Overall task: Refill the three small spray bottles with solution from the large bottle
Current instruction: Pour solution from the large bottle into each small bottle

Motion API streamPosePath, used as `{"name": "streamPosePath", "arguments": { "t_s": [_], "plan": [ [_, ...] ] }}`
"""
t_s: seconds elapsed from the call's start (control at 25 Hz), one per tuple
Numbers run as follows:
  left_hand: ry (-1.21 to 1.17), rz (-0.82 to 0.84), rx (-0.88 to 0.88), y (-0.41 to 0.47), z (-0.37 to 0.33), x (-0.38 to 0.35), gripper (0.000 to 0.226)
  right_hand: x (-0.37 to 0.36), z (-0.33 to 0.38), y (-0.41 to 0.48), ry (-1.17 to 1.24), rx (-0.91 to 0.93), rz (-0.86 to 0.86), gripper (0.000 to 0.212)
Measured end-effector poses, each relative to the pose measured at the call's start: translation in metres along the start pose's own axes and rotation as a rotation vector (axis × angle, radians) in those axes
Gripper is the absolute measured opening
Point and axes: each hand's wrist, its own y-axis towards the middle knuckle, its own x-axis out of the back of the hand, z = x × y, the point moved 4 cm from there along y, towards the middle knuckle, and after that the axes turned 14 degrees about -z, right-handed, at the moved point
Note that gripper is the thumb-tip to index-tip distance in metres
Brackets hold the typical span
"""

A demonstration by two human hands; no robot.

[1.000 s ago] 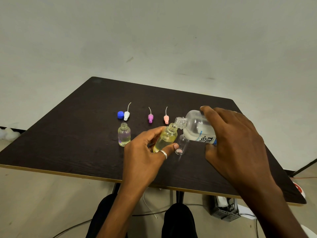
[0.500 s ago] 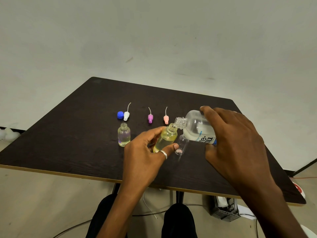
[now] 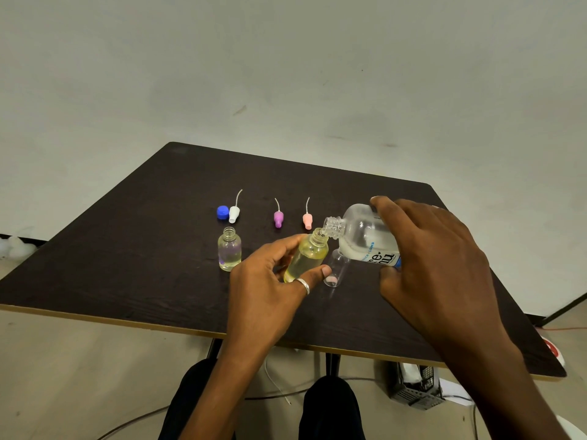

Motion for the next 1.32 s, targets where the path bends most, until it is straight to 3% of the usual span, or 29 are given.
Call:
{"name": "streamPosePath", "arguments": {
  "t_s": [1.32],
  "plan": [
    [0.006, -0.011, 0.005, -0.0013, 0.0008, -0.0014, 0.05, 0.0001, 0.0008, -0.0004, 0.005, -0.002, 0.002, 0.08]
  ]
}}
